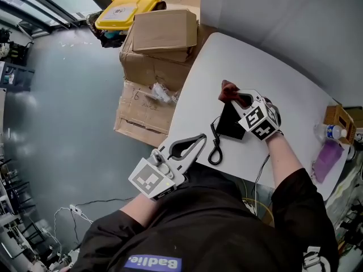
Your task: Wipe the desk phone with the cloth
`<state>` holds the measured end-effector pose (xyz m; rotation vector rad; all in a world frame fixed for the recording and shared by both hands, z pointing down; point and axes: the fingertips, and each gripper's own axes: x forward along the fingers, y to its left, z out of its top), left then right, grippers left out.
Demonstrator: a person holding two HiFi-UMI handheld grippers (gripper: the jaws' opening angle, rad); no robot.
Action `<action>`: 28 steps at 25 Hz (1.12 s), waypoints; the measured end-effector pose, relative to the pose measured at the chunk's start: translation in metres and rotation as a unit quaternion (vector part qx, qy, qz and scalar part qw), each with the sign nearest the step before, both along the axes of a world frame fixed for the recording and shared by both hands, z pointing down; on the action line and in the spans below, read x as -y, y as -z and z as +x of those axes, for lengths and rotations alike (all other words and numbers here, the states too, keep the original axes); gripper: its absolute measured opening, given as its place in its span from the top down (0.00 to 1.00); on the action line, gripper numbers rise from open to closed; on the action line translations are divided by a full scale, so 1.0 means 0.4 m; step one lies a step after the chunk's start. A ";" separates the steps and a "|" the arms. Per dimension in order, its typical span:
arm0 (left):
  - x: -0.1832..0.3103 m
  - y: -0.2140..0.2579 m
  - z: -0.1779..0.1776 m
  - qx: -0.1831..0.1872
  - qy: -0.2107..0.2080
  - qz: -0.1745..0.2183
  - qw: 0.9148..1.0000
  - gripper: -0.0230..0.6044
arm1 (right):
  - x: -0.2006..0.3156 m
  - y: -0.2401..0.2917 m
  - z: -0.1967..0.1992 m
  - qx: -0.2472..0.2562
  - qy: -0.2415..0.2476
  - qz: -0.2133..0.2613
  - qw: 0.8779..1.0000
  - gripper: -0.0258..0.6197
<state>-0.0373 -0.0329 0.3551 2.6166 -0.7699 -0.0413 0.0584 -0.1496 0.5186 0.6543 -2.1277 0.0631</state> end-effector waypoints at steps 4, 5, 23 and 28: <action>0.002 -0.029 -0.012 0.003 0.008 -0.009 1.000 0.94 | -0.034 -0.023 -0.020 0.015 0.006 -0.002 1.000 0.85; 0.001 -0.034 -0.012 0.004 0.008 -0.010 1.000 0.94 | -0.045 -0.029 -0.025 0.017 0.007 -0.003 1.000 0.85; -0.091 -0.055 -0.044 0.005 -0.053 -0.012 0.998 0.94 | -0.294 -0.154 -0.101 0.053 -0.034 -0.068 0.996 0.85; -0.118 -0.039 -0.079 0.002 -0.073 0.001 0.997 0.94 | -0.359 -0.194 -0.115 0.054 -0.066 -0.100 0.991 0.85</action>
